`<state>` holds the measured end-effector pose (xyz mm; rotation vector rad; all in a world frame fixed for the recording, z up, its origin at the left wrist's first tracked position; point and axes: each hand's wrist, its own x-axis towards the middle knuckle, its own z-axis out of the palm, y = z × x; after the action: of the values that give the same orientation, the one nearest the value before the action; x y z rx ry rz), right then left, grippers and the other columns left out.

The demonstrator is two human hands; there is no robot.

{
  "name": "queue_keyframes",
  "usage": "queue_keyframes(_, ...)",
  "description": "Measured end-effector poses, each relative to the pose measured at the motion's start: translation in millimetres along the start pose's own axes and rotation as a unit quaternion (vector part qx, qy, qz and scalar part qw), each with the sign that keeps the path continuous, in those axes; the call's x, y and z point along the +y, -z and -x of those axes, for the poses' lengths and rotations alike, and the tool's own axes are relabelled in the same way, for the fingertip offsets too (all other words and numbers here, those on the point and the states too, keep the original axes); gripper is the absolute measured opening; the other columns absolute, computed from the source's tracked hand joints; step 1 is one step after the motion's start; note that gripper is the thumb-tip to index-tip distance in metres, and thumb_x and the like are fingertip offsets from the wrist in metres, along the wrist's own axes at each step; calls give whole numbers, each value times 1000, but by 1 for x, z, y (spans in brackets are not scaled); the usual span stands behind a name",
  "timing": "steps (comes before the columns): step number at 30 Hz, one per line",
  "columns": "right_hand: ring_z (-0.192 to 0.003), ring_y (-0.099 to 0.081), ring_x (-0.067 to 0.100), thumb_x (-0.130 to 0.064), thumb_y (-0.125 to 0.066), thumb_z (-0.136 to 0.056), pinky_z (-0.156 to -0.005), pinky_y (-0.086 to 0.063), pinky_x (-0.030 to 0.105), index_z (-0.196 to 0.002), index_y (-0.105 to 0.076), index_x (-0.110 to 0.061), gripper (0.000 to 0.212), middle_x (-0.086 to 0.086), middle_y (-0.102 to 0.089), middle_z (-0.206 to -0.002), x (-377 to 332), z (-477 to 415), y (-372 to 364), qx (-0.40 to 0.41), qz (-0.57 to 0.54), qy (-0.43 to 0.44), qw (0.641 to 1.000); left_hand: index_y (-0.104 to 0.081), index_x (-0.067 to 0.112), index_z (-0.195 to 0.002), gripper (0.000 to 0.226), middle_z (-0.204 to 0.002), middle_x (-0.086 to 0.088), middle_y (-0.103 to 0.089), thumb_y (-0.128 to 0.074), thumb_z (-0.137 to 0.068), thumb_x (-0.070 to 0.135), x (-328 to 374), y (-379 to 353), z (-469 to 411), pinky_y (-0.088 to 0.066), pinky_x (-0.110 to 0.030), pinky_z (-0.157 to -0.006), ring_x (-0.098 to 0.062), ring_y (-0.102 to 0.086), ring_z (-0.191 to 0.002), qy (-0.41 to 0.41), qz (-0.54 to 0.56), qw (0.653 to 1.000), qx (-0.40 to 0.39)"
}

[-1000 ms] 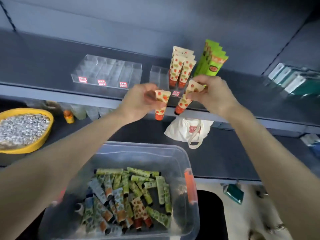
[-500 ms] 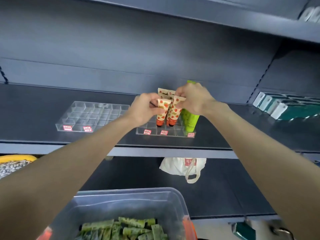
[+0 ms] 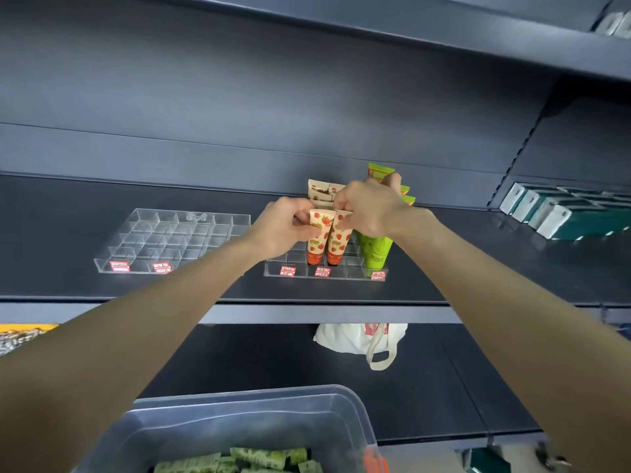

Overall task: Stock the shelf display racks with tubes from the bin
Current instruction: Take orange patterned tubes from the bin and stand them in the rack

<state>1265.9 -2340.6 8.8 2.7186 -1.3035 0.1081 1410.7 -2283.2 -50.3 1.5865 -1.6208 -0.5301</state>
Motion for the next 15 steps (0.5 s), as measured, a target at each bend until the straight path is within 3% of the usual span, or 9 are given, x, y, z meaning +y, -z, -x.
queue_keyframes(3, -114, -43, 24, -27, -64, -89, -101, -18, 47, -110, -63, -27, 21, -2, -62, -105, 0, -2, -3, 0, 18, -5, 1000, -62, 14, -94, 14, -92, -5, -67, -66, -83, 8, -2, -3, -2, -51, -44, -91, -22, -65, -93, 3, 0, 1000, -20)
queue_keyframes(10, -113, -41, 22, -21, -63, -89, -98, -19, 45, -107, -63, -28, 19, -2, -63, -106, 2, -6, -5, 5, 26, -6, 1000, -57, 6, -119, 33, -107, -10, -66, -62, -86, 10, -5, -7, -2, -50, -43, -95, -22, -63, -102, 19, 9, 999, -40)
queue_keyframes(15, -114, -41, 22, -23, -64, -88, -99, -18, 46, -107, -63, -27, 19, -1, -63, -108, 4, -8, -6, -2, 24, -8, 1000, -57, 10, -117, 29, -107, -7, -66, -59, -88, 10, -5, -6, -2, -51, -37, -90, -18, -61, -99, 15, 25, 998, -54)
